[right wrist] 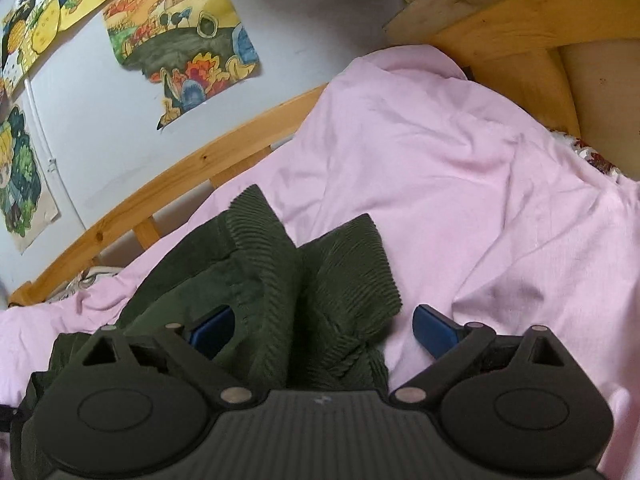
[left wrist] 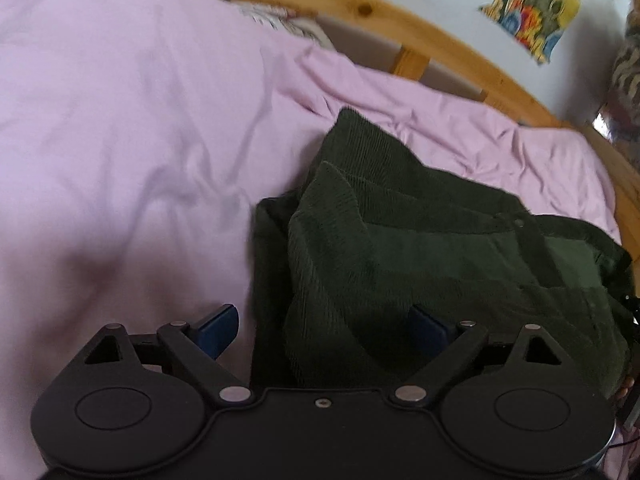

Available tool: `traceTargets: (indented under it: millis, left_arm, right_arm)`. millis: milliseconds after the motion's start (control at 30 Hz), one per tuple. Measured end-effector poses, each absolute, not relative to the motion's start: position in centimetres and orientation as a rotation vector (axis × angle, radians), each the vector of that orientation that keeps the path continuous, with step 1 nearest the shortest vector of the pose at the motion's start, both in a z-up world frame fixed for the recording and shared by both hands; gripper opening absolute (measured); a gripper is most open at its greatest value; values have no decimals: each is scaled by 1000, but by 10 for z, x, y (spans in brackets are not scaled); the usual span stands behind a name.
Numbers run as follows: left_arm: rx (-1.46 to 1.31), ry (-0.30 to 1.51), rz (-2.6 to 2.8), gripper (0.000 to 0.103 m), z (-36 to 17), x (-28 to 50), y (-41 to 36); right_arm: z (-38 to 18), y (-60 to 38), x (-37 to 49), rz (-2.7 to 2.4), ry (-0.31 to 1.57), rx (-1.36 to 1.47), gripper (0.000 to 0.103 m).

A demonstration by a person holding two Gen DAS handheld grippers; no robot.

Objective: Fold large clothes

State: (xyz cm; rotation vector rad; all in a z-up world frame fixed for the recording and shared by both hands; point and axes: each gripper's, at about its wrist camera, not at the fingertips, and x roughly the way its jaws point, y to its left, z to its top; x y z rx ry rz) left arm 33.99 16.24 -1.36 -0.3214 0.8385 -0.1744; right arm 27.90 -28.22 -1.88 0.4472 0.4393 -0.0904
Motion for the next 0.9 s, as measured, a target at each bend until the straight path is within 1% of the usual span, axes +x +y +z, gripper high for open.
traceTargets:
  millis: [67, 100, 133, 167, 200, 233, 267, 300, 333, 367, 400, 433, 500, 567, 733, 833, 900]
  left_arm:
    - [-331, 843, -181, 87, -17, 358, 161]
    - [-347, 859, -175, 86, -19, 366, 161]
    - [-366, 882, -162, 78, -22, 373, 161]
    - [-395, 898, -162, 64, -25, 380, 161]
    - [-419, 898, -167, 59, -26, 382, 160]
    - [-435, 896, -155, 52, -26, 382, 159]
    - [-431, 886, -149, 40, -25, 380, 157]
    - [-409, 875, -138, 34, -23, 377, 153]
    - [-373, 859, -123, 23, -20, 373, 149]
    - [-348, 841, -113, 13, -15, 368, 145]
    - [-331, 820, -98, 12, -8, 364, 142]
    - [-325, 791, -83, 11, 0, 359, 140]
    - [-330, 714, -68, 10, 21, 345, 137]
    - [-322, 653, -81, 9, 43, 331, 135]
    - [-198, 530, -104, 9, 91, 292, 118]
    - [-222, 450, -57, 9, 112, 266, 130]
    - [-215, 429, -13, 9, 119, 255, 141]
  right_arm:
    - [-20, -280, 279, -89, 431, 437, 97]
    - [-21, -279, 279, -88, 430, 429, 93]
    - [-21, -279, 278, -91, 428, 423, 82]
    - [-21, -278, 278, -92, 426, 422, 74]
    - [-21, -278, 277, -83, 429, 428, 56]
    - [-21, -277, 277, -75, 428, 433, 47]
    - [-20, -277, 276, -76, 423, 432, 42]
    - [-18, -275, 274, -72, 414, 427, 35]
    - [-15, -274, 272, -68, 400, 419, 29]
    - [-12, -272, 269, -64, 378, 411, 26]
    - [-5, -267, 266, -49, 355, 396, 22]
    - [3, -261, 264, -29, 331, 370, 22]
    - [20, -244, 258, 14, 273, 300, 21]
    - [37, -231, 253, 62, 216, 290, 21]
    - [65, -201, 254, 159, 111, 268, 20]
    - [74, -193, 259, 187, 98, 270, 20]
    - [69, -195, 267, 186, 138, 281, 21]
